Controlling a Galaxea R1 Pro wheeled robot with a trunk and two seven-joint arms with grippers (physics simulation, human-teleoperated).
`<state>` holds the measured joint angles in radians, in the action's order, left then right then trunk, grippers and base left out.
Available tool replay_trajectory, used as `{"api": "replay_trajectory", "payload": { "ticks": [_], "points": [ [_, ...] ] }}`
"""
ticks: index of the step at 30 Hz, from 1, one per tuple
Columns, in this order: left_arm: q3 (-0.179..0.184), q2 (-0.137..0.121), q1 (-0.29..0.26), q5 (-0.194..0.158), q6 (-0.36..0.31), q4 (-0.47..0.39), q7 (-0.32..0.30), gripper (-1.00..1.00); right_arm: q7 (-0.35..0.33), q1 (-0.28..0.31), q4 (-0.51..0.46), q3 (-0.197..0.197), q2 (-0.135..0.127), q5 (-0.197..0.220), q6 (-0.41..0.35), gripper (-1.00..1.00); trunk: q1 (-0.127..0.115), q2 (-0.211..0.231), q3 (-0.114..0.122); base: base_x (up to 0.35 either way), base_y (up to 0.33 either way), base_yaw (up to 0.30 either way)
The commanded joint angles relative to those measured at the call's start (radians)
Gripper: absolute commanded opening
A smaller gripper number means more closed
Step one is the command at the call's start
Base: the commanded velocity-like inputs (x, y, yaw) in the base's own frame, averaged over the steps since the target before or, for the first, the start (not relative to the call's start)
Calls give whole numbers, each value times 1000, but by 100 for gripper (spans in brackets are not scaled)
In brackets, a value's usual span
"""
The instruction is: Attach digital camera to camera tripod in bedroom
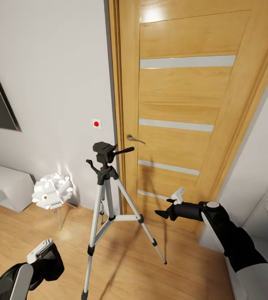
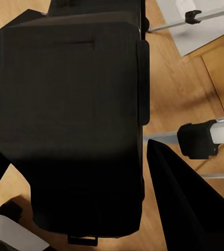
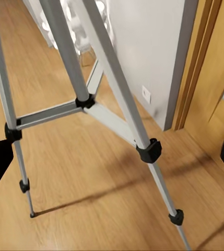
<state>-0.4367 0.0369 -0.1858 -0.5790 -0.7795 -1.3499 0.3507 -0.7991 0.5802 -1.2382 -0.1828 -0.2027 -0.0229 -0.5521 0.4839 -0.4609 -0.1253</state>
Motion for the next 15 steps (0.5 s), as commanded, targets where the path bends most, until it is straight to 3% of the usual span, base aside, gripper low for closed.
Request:
{"api": "replay_trajectory", "payload": {
  "ticks": [1,10,15],
  "points": [
    [-2,1,-1,-8,-4,-1,7,-100,-3,1,-1,-1,-1,-2,-5,100,1,-2,-2,3,-3,80],
    [-4,0,-1,-9,-4,-2,7,-100,-3,0,0,-1,0,-22,-3,100,1,-2,3,1,-1,194],
    [-5,0,-1,-8,-7,-8,7,-100,-4,0,3,-22,-1,-41,27,100,1,-2,6,0,0,260]
  ]
}}
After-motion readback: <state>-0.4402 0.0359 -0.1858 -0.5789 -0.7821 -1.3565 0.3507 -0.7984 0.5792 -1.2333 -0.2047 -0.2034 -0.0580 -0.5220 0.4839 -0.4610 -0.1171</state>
